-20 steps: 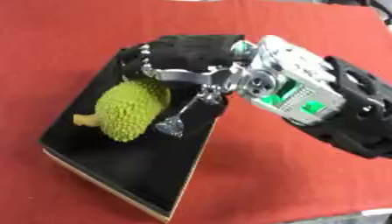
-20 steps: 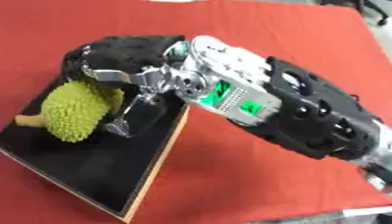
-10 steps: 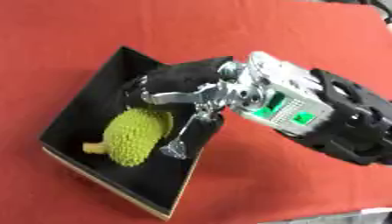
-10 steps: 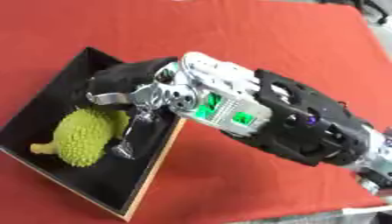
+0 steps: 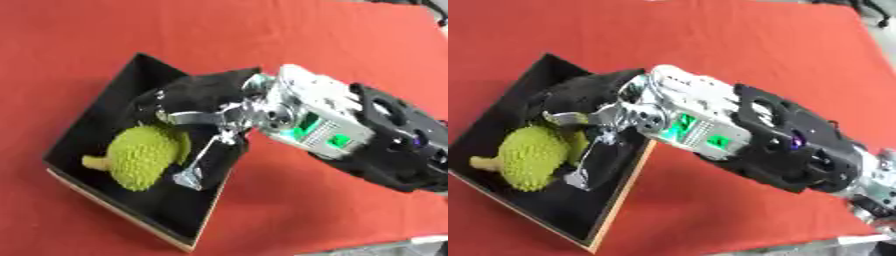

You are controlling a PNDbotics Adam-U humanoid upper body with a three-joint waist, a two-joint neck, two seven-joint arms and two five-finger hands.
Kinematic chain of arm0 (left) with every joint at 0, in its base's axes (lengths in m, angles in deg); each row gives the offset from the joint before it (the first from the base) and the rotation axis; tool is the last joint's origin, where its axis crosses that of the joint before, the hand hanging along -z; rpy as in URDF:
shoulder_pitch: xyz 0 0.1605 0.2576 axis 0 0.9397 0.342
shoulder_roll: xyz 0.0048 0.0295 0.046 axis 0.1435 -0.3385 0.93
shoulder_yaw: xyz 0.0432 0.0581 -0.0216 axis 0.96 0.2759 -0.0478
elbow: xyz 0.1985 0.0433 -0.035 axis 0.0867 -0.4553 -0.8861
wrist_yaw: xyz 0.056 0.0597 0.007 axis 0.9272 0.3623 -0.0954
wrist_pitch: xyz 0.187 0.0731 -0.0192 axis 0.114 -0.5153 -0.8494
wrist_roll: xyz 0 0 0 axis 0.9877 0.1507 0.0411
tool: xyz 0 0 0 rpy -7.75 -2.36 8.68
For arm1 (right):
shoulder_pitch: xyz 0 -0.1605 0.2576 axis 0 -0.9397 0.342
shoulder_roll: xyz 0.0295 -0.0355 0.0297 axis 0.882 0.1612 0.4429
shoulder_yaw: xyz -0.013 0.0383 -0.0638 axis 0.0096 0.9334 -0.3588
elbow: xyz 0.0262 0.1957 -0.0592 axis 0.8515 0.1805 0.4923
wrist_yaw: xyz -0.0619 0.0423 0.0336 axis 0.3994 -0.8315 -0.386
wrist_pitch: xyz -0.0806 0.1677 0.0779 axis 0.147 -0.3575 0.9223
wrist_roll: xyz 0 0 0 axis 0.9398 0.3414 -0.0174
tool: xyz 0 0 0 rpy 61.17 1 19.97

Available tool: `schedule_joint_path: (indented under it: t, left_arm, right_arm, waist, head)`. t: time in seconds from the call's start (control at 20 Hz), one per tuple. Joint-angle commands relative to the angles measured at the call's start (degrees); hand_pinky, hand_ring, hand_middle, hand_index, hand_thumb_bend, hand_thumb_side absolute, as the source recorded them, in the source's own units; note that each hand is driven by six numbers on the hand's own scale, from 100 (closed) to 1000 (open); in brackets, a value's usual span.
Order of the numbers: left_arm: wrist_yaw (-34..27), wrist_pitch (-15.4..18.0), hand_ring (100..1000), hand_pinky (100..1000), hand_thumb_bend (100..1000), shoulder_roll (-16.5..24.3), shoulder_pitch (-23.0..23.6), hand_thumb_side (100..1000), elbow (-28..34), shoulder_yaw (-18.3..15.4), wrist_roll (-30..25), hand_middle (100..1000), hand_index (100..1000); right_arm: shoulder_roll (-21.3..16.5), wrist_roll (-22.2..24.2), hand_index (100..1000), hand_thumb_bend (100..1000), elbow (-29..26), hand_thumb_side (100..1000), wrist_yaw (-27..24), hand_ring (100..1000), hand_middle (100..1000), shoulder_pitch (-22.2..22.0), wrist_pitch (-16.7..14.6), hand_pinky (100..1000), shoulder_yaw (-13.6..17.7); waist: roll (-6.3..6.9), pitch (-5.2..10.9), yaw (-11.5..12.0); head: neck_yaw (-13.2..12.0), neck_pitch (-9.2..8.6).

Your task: Pick up objects on the table and place them in the box.

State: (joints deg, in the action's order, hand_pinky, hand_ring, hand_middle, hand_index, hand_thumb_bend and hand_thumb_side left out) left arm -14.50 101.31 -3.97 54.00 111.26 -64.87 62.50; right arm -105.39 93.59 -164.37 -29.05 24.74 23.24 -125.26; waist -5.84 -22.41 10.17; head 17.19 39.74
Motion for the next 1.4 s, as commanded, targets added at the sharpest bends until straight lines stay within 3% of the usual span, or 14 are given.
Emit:
schedule_joint_path:
  t: [0.05, 0.3, 0.55, 0.6, 0.65, 0.7, 0.75, 0.8, 0.9, 1.05, 1.1, 1.4]
  left_arm:
    - [-0.1, -0.1, 631, 601, 100, 1.1, -0.3, 174, 1.0, -0.5, 0.1, 598, 690]
    - [-0.1, -0.1, 631, 601, 100, 1.1, -0.4, 167, 1.1, -0.5, 0.2, 598, 690]
    - [0.0, 0.0, 632, 602, 100, 1.0, -0.4, 163, 1.1, -0.4, 0.3, 598, 690]
    - [0.0, 0.0, 632, 602, 100, 1.0, -0.4, 163, 1.1, -0.4, 0.3, 598, 690]
    - [0.0, 0.0, 632, 602, 100, 1.0, -0.4, 163, 1.1, -0.4, 0.3, 597, 690]
    - [0.0, -0.1, 632, 602, 100, 1.0, -0.4, 163, 1.1, -0.4, 0.3, 597, 690]
    - [0.0, -0.1, 632, 602, 100, 1.0, -0.4, 161, 1.1, -0.4, 0.3, 597, 690]
    - [0.0, -0.1, 632, 602, 100, 1.0, -0.4, 160, 1.2, -0.4, 0.3, 597, 690]
    - [0.0, -0.1, 632, 602, 100, 1.0, -0.4, 161, 1.2, -0.3, 0.2, 596, 690]
    - [-0.1, 0.0, 632, 602, 100, 1.0, -0.3, 163, 1.1, -0.4, 0.2, 596, 690]
    - [-0.1, -0.1, 632, 602, 100, 1.0, -0.3, 164, 1.1, -0.4, 0.2, 596, 690]
    - [0.0, -0.1, 632, 602, 100, 1.0, -0.3, 164, 1.1, -0.5, 0.2, 596, 690]
  right_arm:
    - [-0.7, -1.2, 933, 153, -0.9, 393, 0.8, 1000, 946, 0.9, -1.1, 829, 1.5]
    - [-0.6, -1.1, 938, 165, -0.9, 392, 0.9, 1000, 953, 1.1, -2.3, 835, 2.0]
    - [-0.5, -1.1, 948, 230, -0.9, 330, 0.8, 1000, 949, 1.2, -3.1, 840, 3.0]
    - [-0.4, -0.9, 949, 278, -0.9, 251, 0.7, 1000, 947, 1.1, -3.2, 843, 3.1]
    - [-0.4, -0.4, 947, 393, -0.9, 100, 0.2, 1000, 946, 1.0, -3.1, 846, 3.1]
    - [-0.4, 0.1, 924, 419, -0.9, 158, -0.3, 1000, 932, 1.0, -2.4, 844, 3.2]
    - [-0.5, 0.2, 912, 444, -0.9, 297, -0.5, 1000, 926, 0.9, -0.9, 839, 3.3]
    - [-0.5, 0.1, 909, 430, -0.9, 318, -1.0, 1000, 926, 0.8, 1.0, 835, 3.1]
    - [-0.4, -0.7, 911, 315, -0.9, 314, -2.4, 1000, 932, 0.7, 4.1, 835, 2.6]
    - [-0.5, -2.2, 923, 300, -0.9, 301, -4.3, 1000, 947, 0.7, 6.6, 844, 2.3]
    - [-0.5, -2.6, 925, 336, -0.9, 298, -4.7, 1000, 948, 0.7, 6.9, 845, 2.3]
    - [-0.6, -4.1, 923, 313, -0.9, 276, -5.4, 1000, 940, 0.7, 7.5, 840, 2.7]
  waist:
    - [0.45, 1.44, 0.0]
    - [0.49, 1.58, 0.1]
    - [0.57, 1.74, 0.2]
    - [0.58, 1.76, 0.2]
    - [0.58, 1.78, 0.2]
    - [0.59, 1.8, 0.2]
    - [0.6, 1.82, 0.2]
    - [0.59, 1.82, 0.3]
    - [0.59, 1.81, 0.3]
    - [0.56, 1.8, 0.3]
    - [0.56, 1.8, 0.3]
    - [0.62, 1.82, 0.2]
  head:
    - [0.1, 0.2]
    - [0.1, 0.22]
    - [0.0, 0.17]
    - [0.1, 0.14]
    - [0.1, 0.09]
    - [0.1, 0.09]
    - [0.1, 0.12]
    - [0.2, 0.11]
    - [0.2, 0.07]
    - [0.3, 0.11]
    - [0.3, 0.1]
    - [0.3, 0.0]
